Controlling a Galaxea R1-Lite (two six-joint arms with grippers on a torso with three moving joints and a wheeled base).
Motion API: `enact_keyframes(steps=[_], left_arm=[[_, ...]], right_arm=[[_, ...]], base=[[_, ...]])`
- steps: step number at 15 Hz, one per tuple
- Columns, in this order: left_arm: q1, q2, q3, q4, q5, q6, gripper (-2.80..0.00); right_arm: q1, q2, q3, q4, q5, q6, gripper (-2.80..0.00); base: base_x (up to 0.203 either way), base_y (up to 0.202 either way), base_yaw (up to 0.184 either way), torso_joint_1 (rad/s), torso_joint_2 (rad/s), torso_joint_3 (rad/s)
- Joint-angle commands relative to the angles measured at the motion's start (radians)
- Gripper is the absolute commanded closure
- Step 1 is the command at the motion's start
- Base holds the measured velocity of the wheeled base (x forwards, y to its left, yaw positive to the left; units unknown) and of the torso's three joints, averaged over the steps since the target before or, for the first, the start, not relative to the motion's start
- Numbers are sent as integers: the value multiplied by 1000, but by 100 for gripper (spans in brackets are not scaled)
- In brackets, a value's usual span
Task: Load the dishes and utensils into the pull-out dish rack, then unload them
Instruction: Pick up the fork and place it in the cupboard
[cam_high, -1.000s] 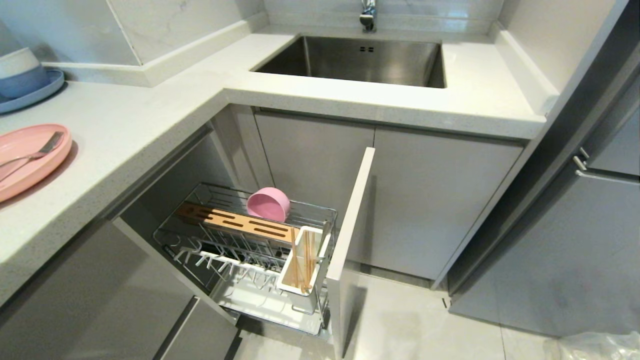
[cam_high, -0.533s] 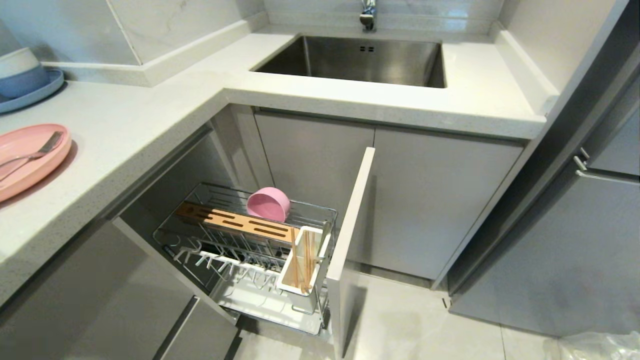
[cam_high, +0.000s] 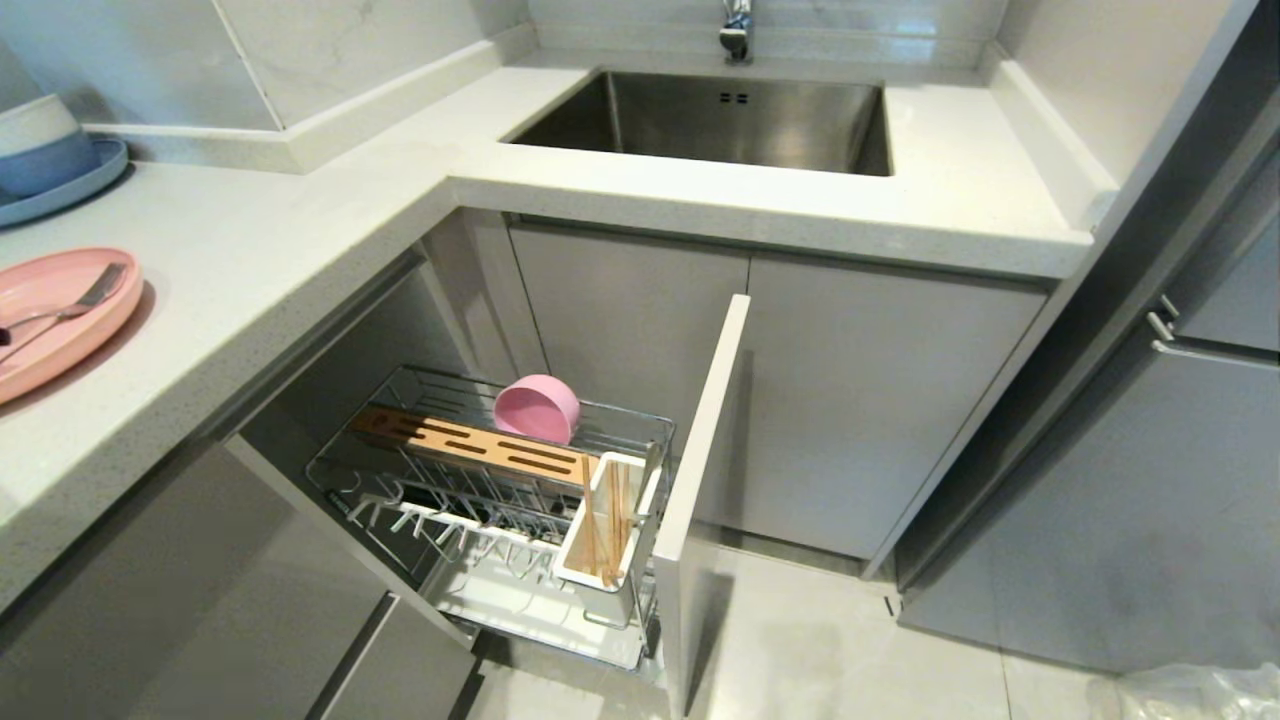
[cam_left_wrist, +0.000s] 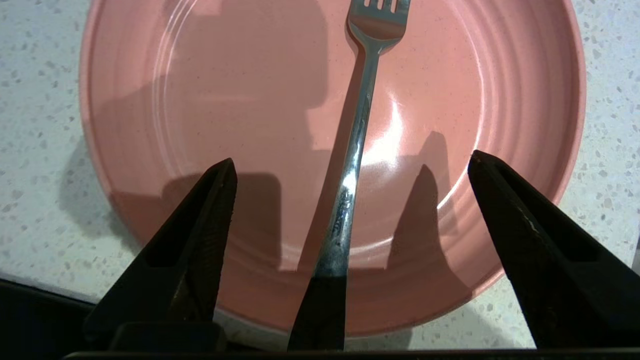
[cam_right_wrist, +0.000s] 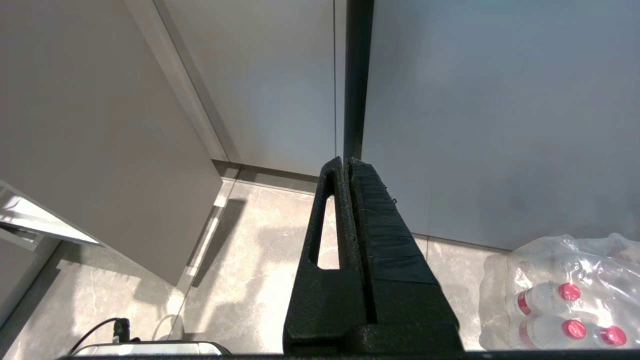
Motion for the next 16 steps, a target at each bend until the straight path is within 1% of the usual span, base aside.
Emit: enact_keyframes(steps=[1,4,8,15,16], left_arm=[[-7,5,0,7,-2,3,-280],[-27,14,0,-3,51,3,-280],[-40,22,0,-4,82,3,-280],[-50,24,1,-4,88,3,-280],[-52,22,1,-3,94,3,0]], right_arm=[[0,0,2,0,0,0,0],[0,0,2,0,0,0,0],[0,0,2,0,0,0,0],[0,0,2,0,0,0,0],[0,0,2,0,0,0,0]], base=[[0,0,0,0,0,0],[0,0,0,0,0,0],[0,0,0,0,0,0],[0,0,0,0,0,0],[0,0,0,0,0,0]])
